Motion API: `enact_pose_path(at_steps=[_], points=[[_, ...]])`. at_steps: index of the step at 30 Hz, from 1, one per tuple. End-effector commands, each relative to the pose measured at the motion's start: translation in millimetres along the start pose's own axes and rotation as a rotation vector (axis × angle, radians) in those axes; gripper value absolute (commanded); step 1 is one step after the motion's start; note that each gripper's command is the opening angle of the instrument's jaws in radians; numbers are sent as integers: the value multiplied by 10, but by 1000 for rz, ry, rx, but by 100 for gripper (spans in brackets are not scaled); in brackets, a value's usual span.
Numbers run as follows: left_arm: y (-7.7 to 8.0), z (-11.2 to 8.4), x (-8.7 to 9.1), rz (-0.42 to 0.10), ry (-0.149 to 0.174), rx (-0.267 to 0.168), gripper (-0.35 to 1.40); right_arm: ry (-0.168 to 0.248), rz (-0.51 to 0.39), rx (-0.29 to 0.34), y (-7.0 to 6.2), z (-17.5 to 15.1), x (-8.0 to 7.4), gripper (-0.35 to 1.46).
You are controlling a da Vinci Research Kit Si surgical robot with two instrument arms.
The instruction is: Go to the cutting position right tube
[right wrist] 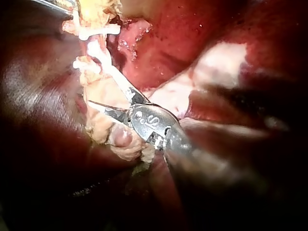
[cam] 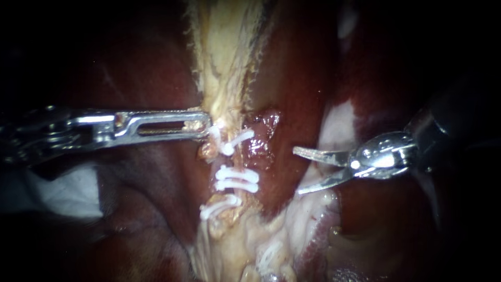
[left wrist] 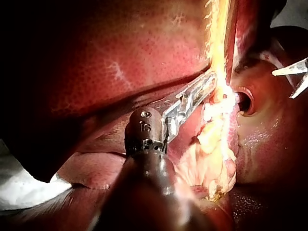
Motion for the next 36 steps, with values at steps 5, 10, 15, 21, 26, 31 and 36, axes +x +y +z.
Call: enact_pose_path(at_steps=[5, 10, 15, 21, 26, 31, 36], points=[[-7, -26, -10, -8, -17, -5, -35, -2, 36, 27, 5, 28, -11, 137], [-9, -42, -14, -11, -24, -7, -35, -3, 63, 43, 17, 48, -20, 137], [-11, -42, -13, -12, -26, -10, -35, -4, 85, 58, 32, 68, -20, 137], [-16, -43, -12, -12, -27, -12, -35, -7, 103, 73, 51, 87, -17, 136], [-19, -42, -12, -13, -28, -14, -35, -6, 128, 95, 63, 104, -16, 132], [-20, -42, -12, -13, -28, -14, -35, -10, 139, 113, 63, 124, -17, 132], [-21, -42, -11, -13, -28, -15, -35, -14, 150, 129, 63, 140, -21, 132]])
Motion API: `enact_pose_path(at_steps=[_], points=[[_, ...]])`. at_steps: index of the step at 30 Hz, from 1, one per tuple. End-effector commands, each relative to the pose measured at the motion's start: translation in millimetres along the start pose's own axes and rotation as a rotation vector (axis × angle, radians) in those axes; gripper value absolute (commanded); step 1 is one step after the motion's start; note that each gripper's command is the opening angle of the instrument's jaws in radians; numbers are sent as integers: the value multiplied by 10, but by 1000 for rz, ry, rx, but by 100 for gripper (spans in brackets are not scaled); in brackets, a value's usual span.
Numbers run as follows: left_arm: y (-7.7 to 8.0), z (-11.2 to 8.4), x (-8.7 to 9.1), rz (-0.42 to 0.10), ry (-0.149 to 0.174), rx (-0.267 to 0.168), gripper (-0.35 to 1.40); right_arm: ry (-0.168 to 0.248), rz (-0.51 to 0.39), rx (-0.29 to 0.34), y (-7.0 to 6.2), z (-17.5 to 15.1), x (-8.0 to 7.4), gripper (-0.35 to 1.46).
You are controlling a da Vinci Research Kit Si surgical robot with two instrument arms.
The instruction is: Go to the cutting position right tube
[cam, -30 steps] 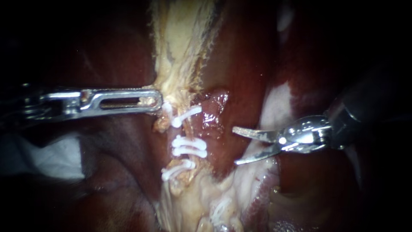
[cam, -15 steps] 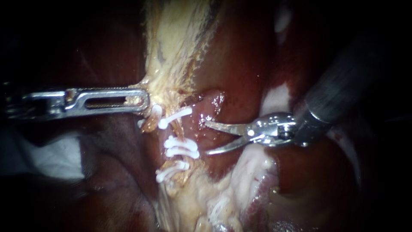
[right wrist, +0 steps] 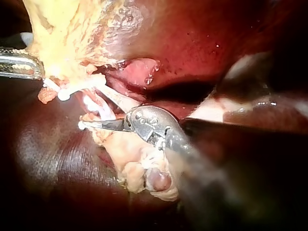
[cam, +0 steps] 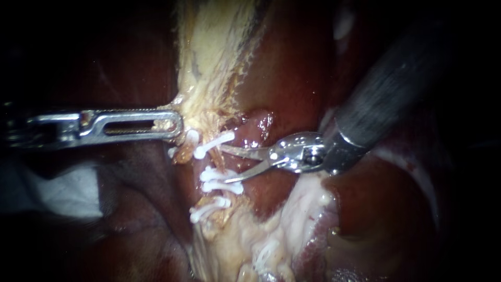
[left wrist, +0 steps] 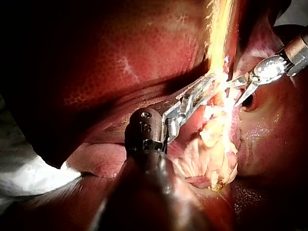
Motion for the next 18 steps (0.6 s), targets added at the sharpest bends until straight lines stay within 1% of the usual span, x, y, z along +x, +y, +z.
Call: enact_pose_path(at_steps=[1, 4, 9, 13, 18], points=[[0, 0, 0, 0, 0, -1, -35, -1, 2, 3, 1, 3, -1, 132], [-1, 0, 0, 0, 0, -1, -35, -2, -1, 4, 2, 9, -1, 132], [-1, 1, 0, 0, 0, -1, -35, 12, -6, 14, 2, 12, 1, 132], [-1, 1, 0, 0, 0, -1, -35, 31, -16, 37, 0, 14, 3, 132], [1, 1, 0, 0, 0, -1, -35, 53, -26, 65, -3, 15, 9, 127]])
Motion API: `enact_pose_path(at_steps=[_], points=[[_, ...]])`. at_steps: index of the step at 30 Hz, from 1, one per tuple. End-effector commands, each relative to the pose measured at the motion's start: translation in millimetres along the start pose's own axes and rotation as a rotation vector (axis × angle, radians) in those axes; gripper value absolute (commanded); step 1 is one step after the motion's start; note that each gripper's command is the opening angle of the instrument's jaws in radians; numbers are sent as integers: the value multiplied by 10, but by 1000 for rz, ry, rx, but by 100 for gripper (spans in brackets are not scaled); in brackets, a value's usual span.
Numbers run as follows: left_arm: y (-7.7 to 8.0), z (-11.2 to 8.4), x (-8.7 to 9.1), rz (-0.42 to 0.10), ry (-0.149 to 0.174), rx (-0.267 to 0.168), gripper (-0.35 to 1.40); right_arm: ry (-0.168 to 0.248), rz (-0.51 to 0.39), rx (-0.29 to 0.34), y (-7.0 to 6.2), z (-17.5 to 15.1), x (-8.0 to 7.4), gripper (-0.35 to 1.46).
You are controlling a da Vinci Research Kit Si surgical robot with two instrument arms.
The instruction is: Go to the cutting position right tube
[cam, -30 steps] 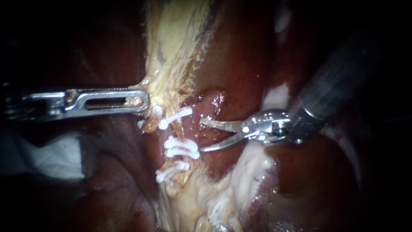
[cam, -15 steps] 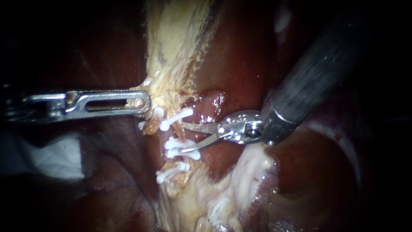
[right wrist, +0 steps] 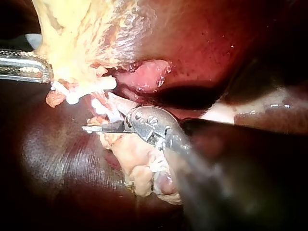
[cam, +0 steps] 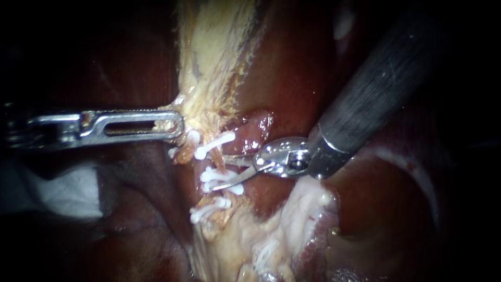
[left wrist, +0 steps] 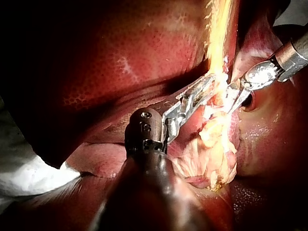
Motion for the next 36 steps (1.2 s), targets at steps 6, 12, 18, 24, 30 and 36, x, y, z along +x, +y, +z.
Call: enact_pose_path(at_steps=[6, 12, 18, 24, 30, 36], points=[[5, 1, 0, 0, 1, 2, -35, 25, -6, 17, -3, 4, 8, 124], [9, 3, 0, 1, 1, 2, -35, 32, -15, 37, -4, 10, 12, 120], [11, 5, 0, 2, 0, 1, -35, 34, -15, 46, -5, 18, 17, 117], [10, 8, 1, 2, -1, 0, -35, 40, -17, 50, -5, 26, 22, 115], [10, 8, 1, 2, -1, -1, -35, 43, -4, 48, -2, 32, 25, 109], [9, 9, 1, 2, -3, -4, -35, 45, 9, 46, 2, 35, 26, 104]])
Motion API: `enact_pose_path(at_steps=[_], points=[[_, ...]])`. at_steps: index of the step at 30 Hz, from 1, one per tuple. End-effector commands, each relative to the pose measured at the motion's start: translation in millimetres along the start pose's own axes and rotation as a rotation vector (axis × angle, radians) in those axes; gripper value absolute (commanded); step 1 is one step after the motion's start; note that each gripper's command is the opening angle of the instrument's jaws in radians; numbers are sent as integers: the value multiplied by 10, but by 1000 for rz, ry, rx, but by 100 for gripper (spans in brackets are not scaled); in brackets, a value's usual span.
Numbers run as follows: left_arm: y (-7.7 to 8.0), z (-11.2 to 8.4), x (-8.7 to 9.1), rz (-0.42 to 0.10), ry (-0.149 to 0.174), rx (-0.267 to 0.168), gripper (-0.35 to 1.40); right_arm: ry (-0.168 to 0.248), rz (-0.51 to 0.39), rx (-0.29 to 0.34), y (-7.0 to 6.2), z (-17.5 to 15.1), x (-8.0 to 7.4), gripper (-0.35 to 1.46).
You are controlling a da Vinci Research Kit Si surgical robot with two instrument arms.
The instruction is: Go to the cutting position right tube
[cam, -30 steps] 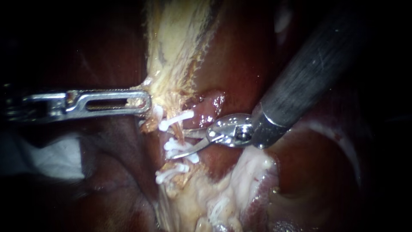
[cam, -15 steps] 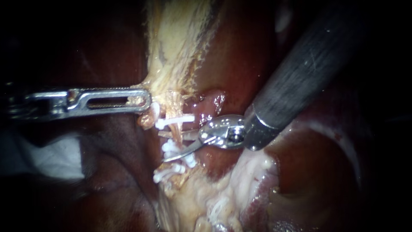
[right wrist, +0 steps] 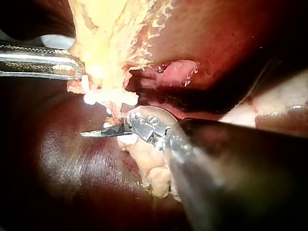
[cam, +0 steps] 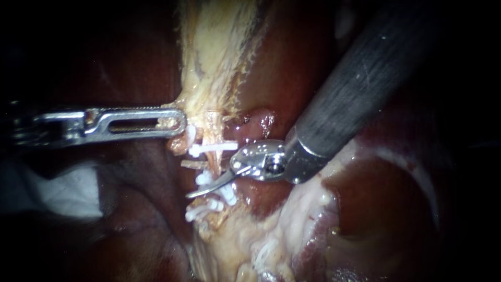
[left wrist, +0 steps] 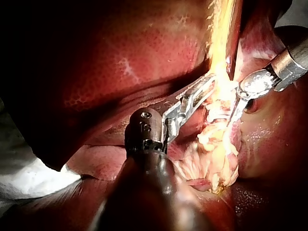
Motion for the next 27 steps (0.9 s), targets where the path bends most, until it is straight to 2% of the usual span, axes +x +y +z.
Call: enact_pose_path(at_steps=[1, 13, 27], points=[[0, 0, 0, 0, 0, -1, -35, 2, 6, 0, 0, 0, 0, 104], [-1, 1, 0, 0, -1, -2, -35, 7, 19, 2, 6, 0, 0, 102], [-1, 1, 0, 0, -1, -2, -35, 7, 30, 2, 6, 1, -1, 102]])
